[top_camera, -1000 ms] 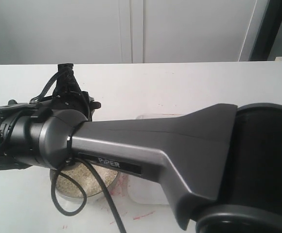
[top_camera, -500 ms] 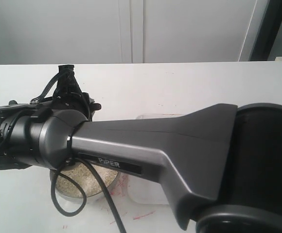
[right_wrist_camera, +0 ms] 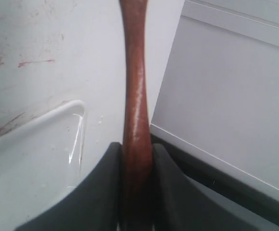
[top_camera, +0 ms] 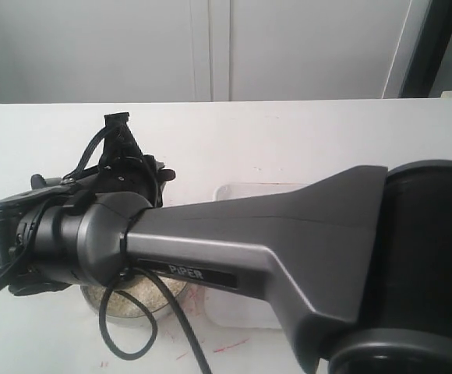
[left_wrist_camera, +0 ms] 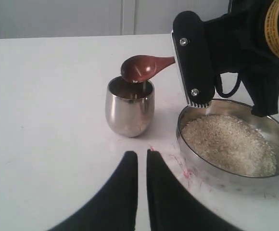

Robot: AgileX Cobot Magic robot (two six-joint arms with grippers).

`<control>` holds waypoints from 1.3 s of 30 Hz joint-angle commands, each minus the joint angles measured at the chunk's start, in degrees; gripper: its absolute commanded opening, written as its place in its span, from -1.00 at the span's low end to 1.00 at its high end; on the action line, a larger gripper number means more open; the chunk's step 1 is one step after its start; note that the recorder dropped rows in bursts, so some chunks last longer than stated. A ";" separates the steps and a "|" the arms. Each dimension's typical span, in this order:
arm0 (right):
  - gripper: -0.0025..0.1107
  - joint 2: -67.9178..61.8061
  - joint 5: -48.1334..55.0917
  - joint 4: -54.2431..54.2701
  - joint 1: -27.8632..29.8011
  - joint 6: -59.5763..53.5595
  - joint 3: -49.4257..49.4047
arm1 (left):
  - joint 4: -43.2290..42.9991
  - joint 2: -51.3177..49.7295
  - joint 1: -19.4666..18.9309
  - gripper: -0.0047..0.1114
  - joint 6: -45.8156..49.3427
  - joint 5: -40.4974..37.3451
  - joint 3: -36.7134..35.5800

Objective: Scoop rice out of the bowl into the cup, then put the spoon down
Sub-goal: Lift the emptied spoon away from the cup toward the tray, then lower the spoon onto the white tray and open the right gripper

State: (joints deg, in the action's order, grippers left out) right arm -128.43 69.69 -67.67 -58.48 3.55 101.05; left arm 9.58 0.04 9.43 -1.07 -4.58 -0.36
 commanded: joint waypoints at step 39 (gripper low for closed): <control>-0.96 49.08 0.28 42.33 12.23 38.41 -29.81 | 0.55 -0.04 0.38 -0.67 0.01 0.21 0.36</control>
State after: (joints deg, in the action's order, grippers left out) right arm -82.22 69.97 -26.69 -46.77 35.84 76.08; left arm 9.58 0.04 9.43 -1.07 -4.58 -0.36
